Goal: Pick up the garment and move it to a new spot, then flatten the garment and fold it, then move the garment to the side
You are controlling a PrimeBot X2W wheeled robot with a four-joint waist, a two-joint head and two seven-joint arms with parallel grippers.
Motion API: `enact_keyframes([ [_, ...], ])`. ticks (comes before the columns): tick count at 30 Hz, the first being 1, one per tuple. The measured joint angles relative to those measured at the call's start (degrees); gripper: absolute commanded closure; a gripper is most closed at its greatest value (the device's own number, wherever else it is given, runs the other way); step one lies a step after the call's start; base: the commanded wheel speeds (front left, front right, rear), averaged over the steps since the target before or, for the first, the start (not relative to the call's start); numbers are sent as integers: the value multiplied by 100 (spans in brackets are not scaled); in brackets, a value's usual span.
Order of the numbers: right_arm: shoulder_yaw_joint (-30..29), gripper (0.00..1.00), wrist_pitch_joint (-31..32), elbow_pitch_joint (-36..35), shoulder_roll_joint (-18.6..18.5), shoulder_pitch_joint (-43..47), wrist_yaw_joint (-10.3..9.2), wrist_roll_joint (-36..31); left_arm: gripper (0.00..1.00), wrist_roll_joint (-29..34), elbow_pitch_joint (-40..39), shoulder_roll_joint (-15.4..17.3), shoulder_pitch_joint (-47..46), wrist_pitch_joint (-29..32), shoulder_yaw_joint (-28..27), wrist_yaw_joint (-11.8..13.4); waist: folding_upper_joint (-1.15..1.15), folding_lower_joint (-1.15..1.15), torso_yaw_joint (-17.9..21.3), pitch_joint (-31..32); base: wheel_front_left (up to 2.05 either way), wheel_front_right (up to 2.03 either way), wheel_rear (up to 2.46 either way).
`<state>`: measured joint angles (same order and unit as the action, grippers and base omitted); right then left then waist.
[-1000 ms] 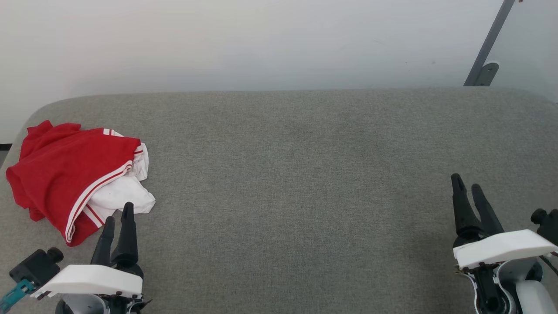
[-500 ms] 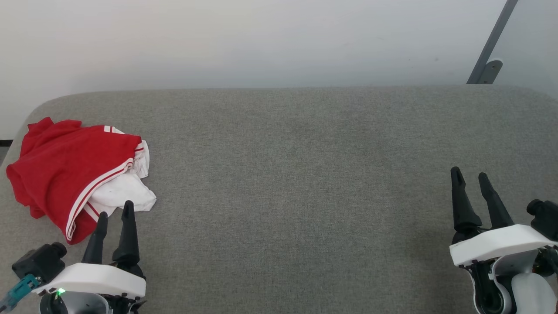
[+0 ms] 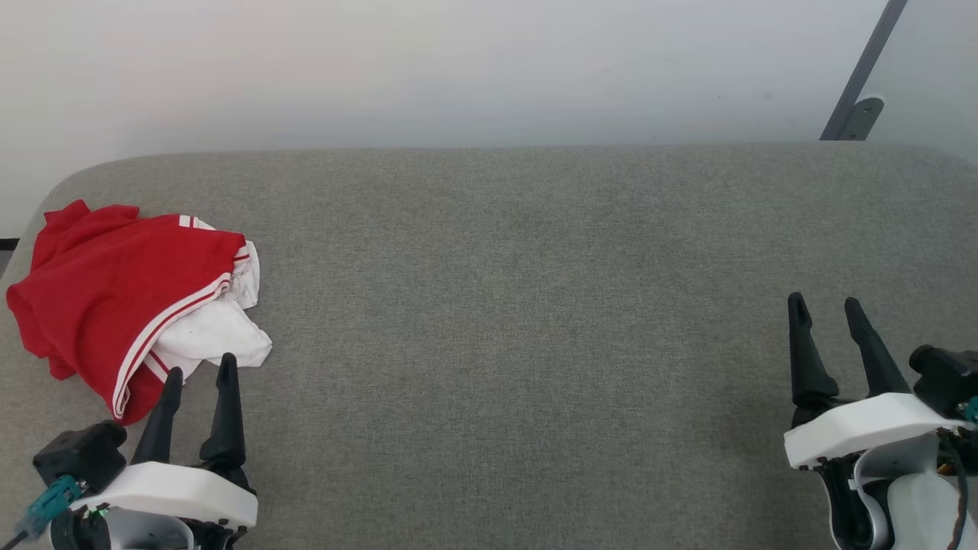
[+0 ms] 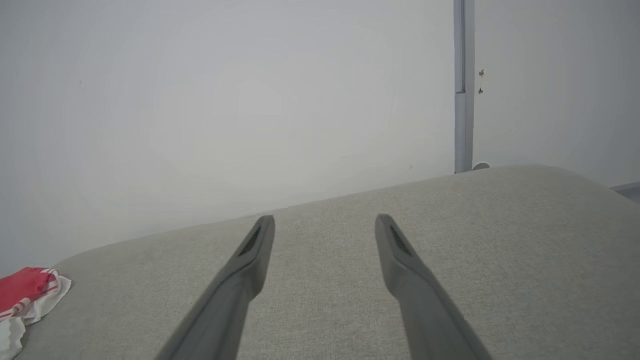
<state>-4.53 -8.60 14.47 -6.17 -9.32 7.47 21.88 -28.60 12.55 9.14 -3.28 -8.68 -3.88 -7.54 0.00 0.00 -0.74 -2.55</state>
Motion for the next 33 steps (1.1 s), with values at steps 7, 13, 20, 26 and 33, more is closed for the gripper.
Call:
enact_keyframes([
  [7, -13, 0, -57, 77, -3, -41, 1, -432, 0, 360, 48, 51, 10, -104, 7, 0, 0, 0, -4, 30, 0, 0, 0],
  [13, -22, 0, -56, 111, -3, -60, 1, -737, 0, 581, 102, 77, 27, -194, 20, 0, 0, 0, -12, 32, 0, 0, 0],
  [20, -30, 0, -159, 77, 5, -65, 1, -1029, 0, 850, 229, 131, 89, -277, 90, 0, 0, 0, -22, 30, 0, 0, 0],
  [26, -111, 0, -252, 78, 45, 0, 1, -1081, 0, 891, 268, 126, 89, -350, 126, 0, 0, 0, -48, 50, 0, 0, 0],
  [33, -212, 0, -354, 27, 64, 87, 1, -1358, 0, 1079, 258, 204, 88, -442, 177, 0, 0, 0, -68, 22, 0, 0, 0],
])
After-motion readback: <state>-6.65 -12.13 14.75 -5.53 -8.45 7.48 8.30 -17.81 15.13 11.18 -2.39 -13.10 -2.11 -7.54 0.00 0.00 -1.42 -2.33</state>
